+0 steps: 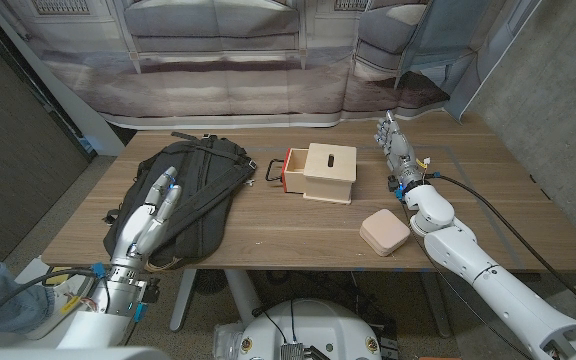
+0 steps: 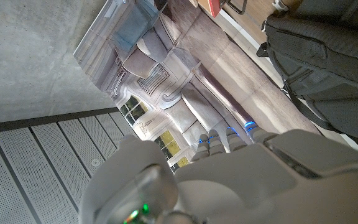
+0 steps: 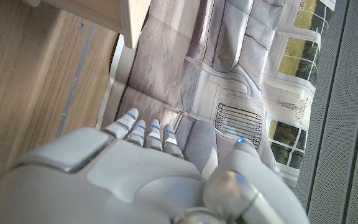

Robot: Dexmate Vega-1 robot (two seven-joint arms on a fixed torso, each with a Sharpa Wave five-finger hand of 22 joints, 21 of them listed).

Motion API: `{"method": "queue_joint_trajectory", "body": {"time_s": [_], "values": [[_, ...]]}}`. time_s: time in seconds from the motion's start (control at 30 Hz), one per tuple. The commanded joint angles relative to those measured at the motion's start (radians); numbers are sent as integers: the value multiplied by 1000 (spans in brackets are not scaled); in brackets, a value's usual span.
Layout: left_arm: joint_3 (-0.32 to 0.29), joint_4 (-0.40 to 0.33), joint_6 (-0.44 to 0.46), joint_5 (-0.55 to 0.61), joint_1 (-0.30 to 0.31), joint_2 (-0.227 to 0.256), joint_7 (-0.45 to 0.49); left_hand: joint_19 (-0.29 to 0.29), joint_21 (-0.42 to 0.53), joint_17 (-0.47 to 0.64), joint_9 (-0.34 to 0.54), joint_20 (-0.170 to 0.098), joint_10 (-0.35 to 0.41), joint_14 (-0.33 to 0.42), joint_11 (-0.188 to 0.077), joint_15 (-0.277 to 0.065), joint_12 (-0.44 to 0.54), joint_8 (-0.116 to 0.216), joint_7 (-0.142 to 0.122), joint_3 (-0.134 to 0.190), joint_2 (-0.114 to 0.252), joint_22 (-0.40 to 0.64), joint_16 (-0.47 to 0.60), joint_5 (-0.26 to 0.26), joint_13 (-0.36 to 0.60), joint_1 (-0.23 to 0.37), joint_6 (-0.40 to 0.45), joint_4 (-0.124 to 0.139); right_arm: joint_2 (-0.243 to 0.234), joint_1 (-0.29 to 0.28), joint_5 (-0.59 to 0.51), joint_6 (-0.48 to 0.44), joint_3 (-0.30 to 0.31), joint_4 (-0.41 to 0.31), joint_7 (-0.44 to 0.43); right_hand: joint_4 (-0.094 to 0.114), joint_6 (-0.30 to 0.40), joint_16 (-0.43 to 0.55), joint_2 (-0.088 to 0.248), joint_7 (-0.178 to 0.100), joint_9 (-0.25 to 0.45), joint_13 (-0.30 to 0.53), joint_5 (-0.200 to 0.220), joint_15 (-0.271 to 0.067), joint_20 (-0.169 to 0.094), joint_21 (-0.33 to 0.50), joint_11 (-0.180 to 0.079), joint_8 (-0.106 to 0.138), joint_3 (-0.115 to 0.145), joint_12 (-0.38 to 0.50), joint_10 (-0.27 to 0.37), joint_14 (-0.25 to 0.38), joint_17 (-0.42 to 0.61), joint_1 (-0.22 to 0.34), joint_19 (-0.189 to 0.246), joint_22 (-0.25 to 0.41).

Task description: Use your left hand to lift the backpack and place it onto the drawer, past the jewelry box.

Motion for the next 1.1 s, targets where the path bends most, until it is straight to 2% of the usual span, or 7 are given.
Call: {"method": "queue_joint_trajectory", "body": {"time_s": [0.03, 0.63, 0.83, 1.1], "values": [[-20, 13, -29, 27, 22, -25, 2, -118, 9, 2, 3, 3, 6, 3, -1, -4, 4, 9, 0, -11, -2, 2, 3, 5, 2, 11, 2, -2, 8, 11, -15, -1, -5, -1, -12, 0, 1, -1, 12, -2, 2, 3, 1, 7, -10, -1, 2, -3, -7, -2, 1, 0, 4, 3, 3, 5], [-46, 1, -22, 43, 82, -76, 13, -115, 8, 1, 3, 6, 16, 13, 2, -6, 5, 10, 0, -16, -2, 2, 3, 7, 2, 16, 16, -3, 25, 47, -29, -21, -26, 22, -12, -1, 1, -1, 13, -3, 2, 3, 1, 8, -9, -1, 2, -3, -9, -2, 2, 0, 4, 3, 3, 5], [-46, 7, -45, 56, 92, -92, 18, -115, 8, 1, 3, 6, 18, 14, 4, -6, 5, 10, 1, -17, -2, 2, 3, 7, 2, 17, 18, -4, 22, 41, -32, -19, -26, 16, -15, -1, 1, -2, 13, -3, 2, 3, 1, 7, -9, -1, 2, -3, -9, -2, 2, -1, 4, 3, 2, 5], [-63, -23, -19, 92, 135, -115, 23, -115, 7, 1, 3, 7, 23, 17, 0, -6, 5, 10, 1, -19, -2, 2, 2, 7, 2, 18, 23, -4, 15, 34, -34, -17, -22, 1, -18, -2, 1, -1, 13, -4, 2, 3, 1, 7, -9, -1, 2, -3, -10, -3, 2, 0, 4, 3, 2, 5]]}}
